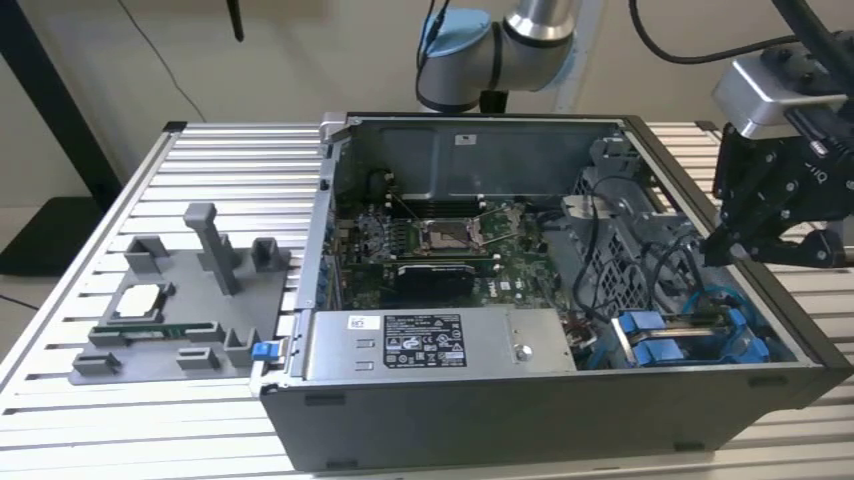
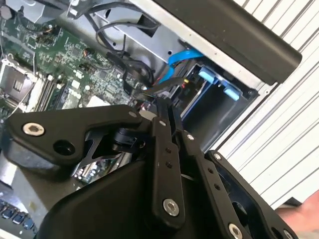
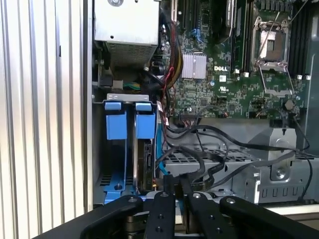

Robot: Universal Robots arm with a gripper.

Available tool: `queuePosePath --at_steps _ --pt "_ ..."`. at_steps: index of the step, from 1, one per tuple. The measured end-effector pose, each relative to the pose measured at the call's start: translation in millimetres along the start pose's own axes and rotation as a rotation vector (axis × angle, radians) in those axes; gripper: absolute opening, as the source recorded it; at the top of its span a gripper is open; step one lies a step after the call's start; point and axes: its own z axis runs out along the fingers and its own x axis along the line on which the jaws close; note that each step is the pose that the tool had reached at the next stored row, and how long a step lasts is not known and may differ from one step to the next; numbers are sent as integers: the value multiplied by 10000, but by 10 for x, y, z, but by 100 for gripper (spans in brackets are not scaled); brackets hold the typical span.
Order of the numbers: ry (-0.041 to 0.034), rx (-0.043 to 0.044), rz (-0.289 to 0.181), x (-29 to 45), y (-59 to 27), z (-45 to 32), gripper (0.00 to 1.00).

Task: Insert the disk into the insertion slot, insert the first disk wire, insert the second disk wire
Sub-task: 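Insert the second disk wire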

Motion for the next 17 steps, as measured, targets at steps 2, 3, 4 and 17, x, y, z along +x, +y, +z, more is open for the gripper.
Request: queuePosePath --at_steps 2,3,4,17 --pt "3 -4 1 1 51 -6 0" --pt "4 -4 1 5 60 -7 0" --pt "4 -5 1 9 69 -8 0" --pt "4 -5 1 133 134 68 0"
